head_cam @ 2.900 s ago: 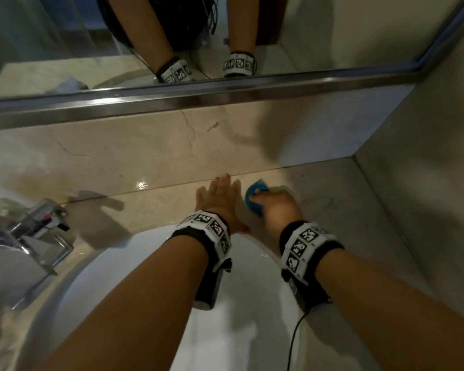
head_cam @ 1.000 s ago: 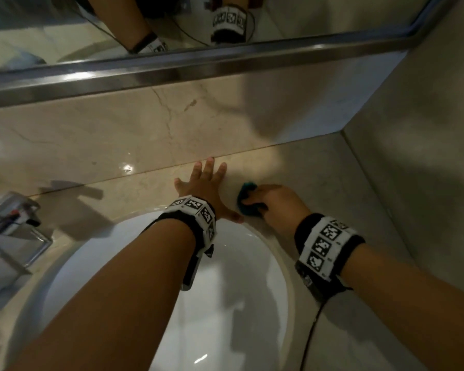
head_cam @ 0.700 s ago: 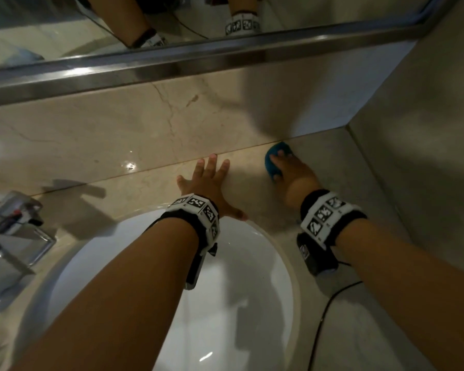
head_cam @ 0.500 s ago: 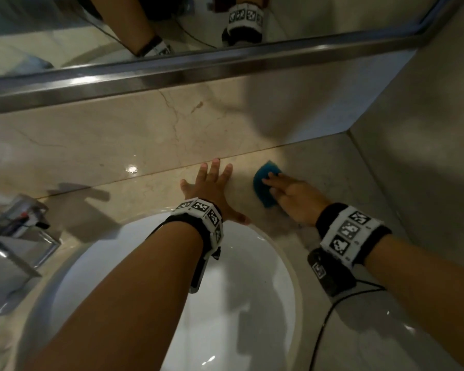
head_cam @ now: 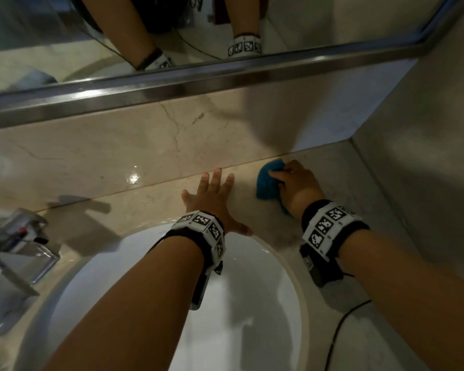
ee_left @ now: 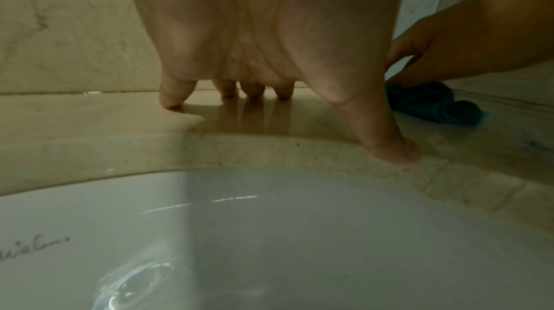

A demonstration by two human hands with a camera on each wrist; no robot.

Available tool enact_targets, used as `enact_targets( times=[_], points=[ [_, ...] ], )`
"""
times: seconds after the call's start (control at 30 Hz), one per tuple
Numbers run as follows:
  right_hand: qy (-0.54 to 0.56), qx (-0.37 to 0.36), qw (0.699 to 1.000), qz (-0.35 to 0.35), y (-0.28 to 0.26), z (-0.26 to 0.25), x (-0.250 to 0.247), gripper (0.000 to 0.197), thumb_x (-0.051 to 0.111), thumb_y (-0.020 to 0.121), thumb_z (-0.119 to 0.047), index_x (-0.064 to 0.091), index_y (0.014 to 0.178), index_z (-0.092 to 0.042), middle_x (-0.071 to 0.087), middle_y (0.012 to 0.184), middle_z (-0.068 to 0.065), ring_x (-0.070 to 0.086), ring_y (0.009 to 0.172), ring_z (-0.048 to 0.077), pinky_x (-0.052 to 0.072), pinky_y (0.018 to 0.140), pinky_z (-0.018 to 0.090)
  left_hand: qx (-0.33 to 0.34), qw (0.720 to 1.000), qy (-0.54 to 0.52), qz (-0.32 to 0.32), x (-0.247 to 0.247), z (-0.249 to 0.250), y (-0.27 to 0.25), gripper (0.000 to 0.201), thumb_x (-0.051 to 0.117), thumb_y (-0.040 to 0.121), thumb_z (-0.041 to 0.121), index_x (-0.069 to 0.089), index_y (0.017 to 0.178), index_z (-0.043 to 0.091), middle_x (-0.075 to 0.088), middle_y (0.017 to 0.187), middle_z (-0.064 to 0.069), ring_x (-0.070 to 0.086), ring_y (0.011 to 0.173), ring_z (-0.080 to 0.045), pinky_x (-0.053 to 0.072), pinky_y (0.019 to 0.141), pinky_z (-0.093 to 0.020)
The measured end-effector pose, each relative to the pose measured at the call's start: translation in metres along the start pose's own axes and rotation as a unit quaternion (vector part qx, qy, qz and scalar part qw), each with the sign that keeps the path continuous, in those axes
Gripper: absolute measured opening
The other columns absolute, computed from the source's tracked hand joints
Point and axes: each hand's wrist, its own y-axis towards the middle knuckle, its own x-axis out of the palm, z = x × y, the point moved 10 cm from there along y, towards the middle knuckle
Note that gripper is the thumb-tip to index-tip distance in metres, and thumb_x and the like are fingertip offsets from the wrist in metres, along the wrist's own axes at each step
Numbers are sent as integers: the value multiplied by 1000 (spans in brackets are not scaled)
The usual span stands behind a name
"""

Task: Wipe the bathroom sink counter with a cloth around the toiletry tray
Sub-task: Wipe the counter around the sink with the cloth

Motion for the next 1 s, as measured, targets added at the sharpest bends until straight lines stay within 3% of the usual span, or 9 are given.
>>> enact_targets(
  times=[0.13, 0.23, 0.33, 0.43, 0.57, 0.7, 0.77, 0.9, 1.0],
  points=[
    [-11, -87, 996, -4, -45, -35, 18, 43, 40, 97, -33, 40, 140, -27, 32, 147, 2, 37, 122, 29, 28, 108, 31, -3, 1000, 6, -4, 1, 0, 1, 133, 65, 53, 81, -17, 147, 37, -24, 156, 6, -15, 146, -23, 10, 112, -64],
    [-30, -126, 991, -20, -46, -36, 15, 40, 45, 96, -30, 47, 136, -23, 38, 142, 5, 39, 121, 30, 29, 106, 31, -2, 1000, 6, -3, 0, 0, 1, 133, 65, 52, 81, -16, 147, 37, -23, 157, 7, -14, 146, -22, 10, 111, -64],
    [-81, -36, 995, -47, -9, -6, 0, 37, 40, 98, -23, 46, 135, -18, 40, 138, 12, 43, 119, 35, 34, 103, 37, 4, 1000, -4, -4, 0, 1, 0, 133, 67, 52, 79, -15, 148, 37, -22, 157, 6, -14, 146, -22, 9, 112, -64],
    [-51, 53, 996, -56, 5, 19, -5, 48, 42, 96, -23, 33, 144, -26, 29, 147, 14, 36, 128, 38, 31, 109, 39, 4, 1000, -13, -1, 0, 0, -1, 132, 68, 52, 78, -14, 148, 38, -22, 157, 7, -14, 146, -22, 7, 112, -64],
    [9, -11, 1000, 16, -28, -17, 1, 46, 46, 89, -11, 51, 132, -26, 44, 135, 11, 42, 120, 32, 36, 102, 38, 1, 1000, -1, 0, -1, 2, -1, 132, 67, 53, 79, -15, 147, 37, -21, 157, 6, -13, 146, -23, 9, 112, -64],
    [15, -64, 998, -20, -54, -28, 20, 38, 49, 94, -30, 53, 131, -27, 40, 143, 0, 38, 125, 29, 28, 110, 32, -1, 1000, 4, 6, -2, 3, 0, 132, 66, 53, 80, -15, 147, 37, -20, 157, 6, -12, 146, -23, 11, 112, -64],
    [36, -89, 995, -6, -46, -19, 12, 34, 55, 92, -23, 59, 126, -22, 49, 135, 6, 44, 122, 31, 32, 107, 32, 4, 1000, -2, 6, -2, 2, 0, 132, 66, 53, 80, -14, 148, 37, -20, 157, 6, -12, 146, -22, 11, 112, -64],
    [51, 3, 996, 78, -23, 21, -17, 35, 49, 91, -11, 61, 123, -18, 55, 124, 15, 51, 113, 31, 40, 94, 31, 4, 1000, -3, -5, 2, 0, 0, 132, 66, 53, 80, -15, 148, 37, -22, 157, 7, -15, 146, -21, 8, 112, -64],
    [42, 14, 996, 73, -33, 7, -10, 40, 48, 89, -7, 59, 124, -19, 55, 125, 13, 50, 114, 31, 40, 94, 34, 4, 1000, -3, -3, 1, 2, 0, 132, 67, 53, 79, -15, 148, 37, -22, 157, 7, -15, 146, -21, 9, 112, -64]
  ],
)
